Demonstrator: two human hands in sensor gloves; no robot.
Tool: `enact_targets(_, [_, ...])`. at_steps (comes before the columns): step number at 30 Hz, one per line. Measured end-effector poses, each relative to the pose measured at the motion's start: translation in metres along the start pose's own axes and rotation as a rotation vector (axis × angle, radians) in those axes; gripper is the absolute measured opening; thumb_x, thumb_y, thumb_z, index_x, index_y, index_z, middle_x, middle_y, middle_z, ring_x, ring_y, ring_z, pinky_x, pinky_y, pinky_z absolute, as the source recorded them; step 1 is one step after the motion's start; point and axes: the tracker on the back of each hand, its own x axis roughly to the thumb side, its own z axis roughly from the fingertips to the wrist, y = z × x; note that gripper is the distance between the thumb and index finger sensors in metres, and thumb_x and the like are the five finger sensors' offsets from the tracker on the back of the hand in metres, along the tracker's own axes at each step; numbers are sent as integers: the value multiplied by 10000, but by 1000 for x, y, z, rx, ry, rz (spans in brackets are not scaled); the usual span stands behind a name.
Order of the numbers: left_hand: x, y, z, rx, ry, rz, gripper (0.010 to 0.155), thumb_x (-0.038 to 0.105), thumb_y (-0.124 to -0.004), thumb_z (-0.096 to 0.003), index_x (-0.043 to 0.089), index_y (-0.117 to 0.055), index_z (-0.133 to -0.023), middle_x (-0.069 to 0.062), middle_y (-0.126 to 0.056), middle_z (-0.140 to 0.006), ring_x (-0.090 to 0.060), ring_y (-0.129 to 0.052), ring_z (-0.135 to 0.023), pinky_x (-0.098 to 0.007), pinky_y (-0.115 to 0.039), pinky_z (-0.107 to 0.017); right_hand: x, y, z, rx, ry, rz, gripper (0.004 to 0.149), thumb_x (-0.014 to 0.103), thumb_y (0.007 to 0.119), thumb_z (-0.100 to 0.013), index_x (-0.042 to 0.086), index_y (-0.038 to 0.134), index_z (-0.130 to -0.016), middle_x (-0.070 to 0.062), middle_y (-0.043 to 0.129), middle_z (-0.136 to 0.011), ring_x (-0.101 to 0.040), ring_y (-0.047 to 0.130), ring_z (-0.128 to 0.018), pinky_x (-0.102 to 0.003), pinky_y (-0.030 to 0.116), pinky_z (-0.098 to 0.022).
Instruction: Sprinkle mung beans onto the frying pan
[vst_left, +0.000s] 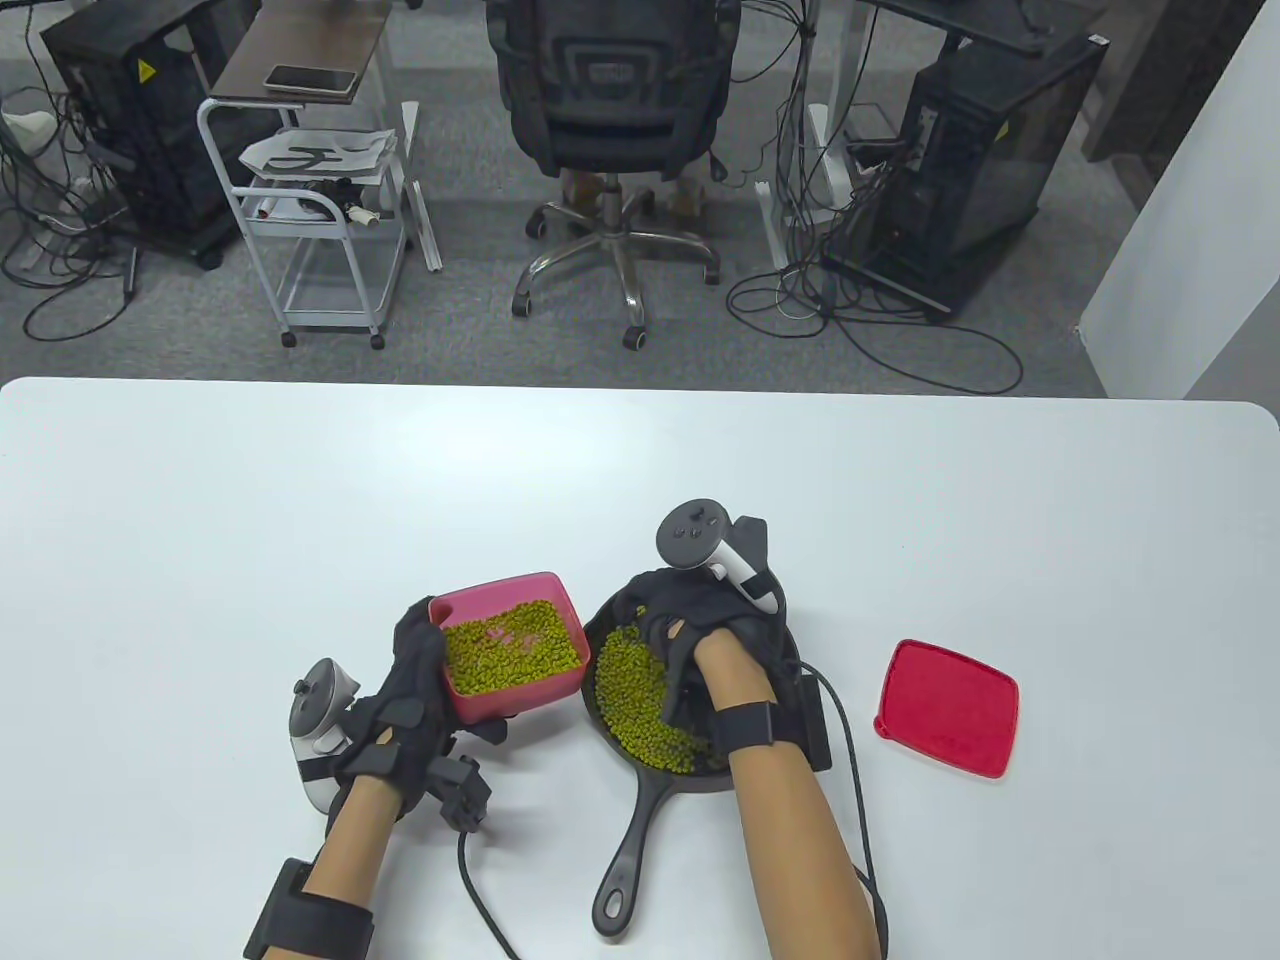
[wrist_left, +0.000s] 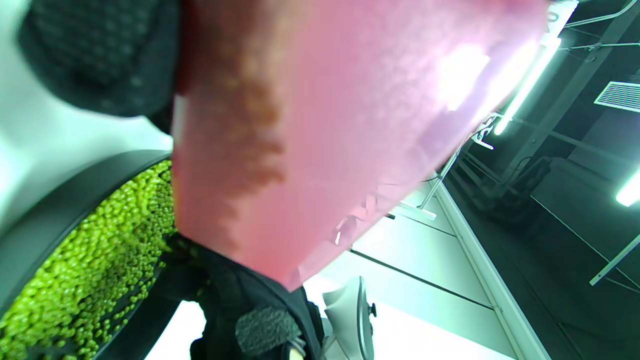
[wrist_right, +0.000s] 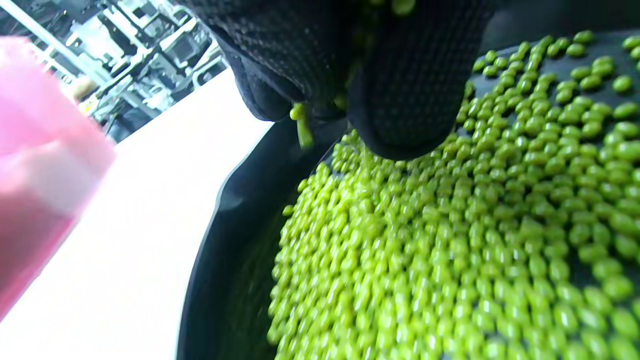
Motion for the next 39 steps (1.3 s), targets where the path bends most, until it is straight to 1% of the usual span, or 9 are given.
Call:
enact_targets(9, [1,1,0,0,5,-6,835,731,-558,-476,339,-150,-1090,-222,-470,-1103,-437,-951,-572,-424,-946,-290,-16,-25,0,-106,25,7,384,95,814,-526,213,832,-890,-151,809,-984,-454,888,-746,-372,925,-446])
enact_targets(15, [0,1,-1,-1,4,-13,836,731,-559,-477,336,-149,-1090,-223,-471,-1102,-431,-952,-576,-424,-946,-291,-25,-35,11,-80,33,27,418,139,796,-545,209,777,-956,-178,710,-1071,-490,784,-868,-468,852,-551])
enact_targets(18, [0,1,-1,-2,3,-20,835,731,-558,-477,338,-149,-1089,-222,-470,-1102,-436,-952,-572,-424,-947,-290,-29,-33,15,-38,21,11,463,274,768,-568,220,703,-1023,-202,653,-1114,-519,719,-915,-524,808,-578])
enact_targets(21, [0,1,-1,-4,3,-26,835,730,-560,-476,337,-151,-1089,-225,-473,-1101,-436,-953,-571,-424,-947,-289,-33,-30,16,61,19,-54,511,368,740,-579,218,659,-1061,-223,578,-1158,-544,629,-971,-606,749,-598])
enact_targets(22, [-1,0,-1,-5,4,-29,835,731,-559,-476,337,-152,-1090,-222,-473,-1101,-436,-953,-570,-424,-946,-290,-34,-28,17,103,11,-93,558,438,720,-583,210,627,-1084,-240,535,-1174,-558,582,-989,-632,717,-607])
enact_targets(24, [-1,0,-1,-9,4,-32,835,730,-559,-476,337,-151,-1089,-223,-472,-1101,-436,-953,-571,-423,-947,-290,-35,-29,19,106,4,-123,574,463,710,-584,205,622,-1089,-249,528,-1175,-567,574,-988,-646,715,-596])
enact_targets(31, [-2,-5,-2,-27,6,-50,835,730,-561,-475,337,-153,-1089,-223,-474,-1101,-436,-952,-571,-426,-945,-289,-23,-42,39,131,-45,-131,549,433,711,-593,170,653,-1072,-258,595,-1142,-577,633,-940,-621,719,-592])
enact_targets(36, [-5,-13,-1,-44,9,-86,835,728,-563,-475,336,-155,-1089,-223,-475,-1100,-437,-953,-569,-426,-946,-288,7,-44,65,110,-201,-108,533,354,805,-576,157,678,-1055,-249,643,-1117,-561,694,-900,-591,741,-582])
enact_targets(39, [-6,-20,-1,-63,9,-105,834,728,-563,-475,337,-155,-1089,-225,-475,-1100,-438,-952,-570,-428,-945,-289,35,-38,82,103,-322,-89,528,326,836,-563,166,689,-1045,-230,669,-1104,-543,725,-884,-572,761,-571])
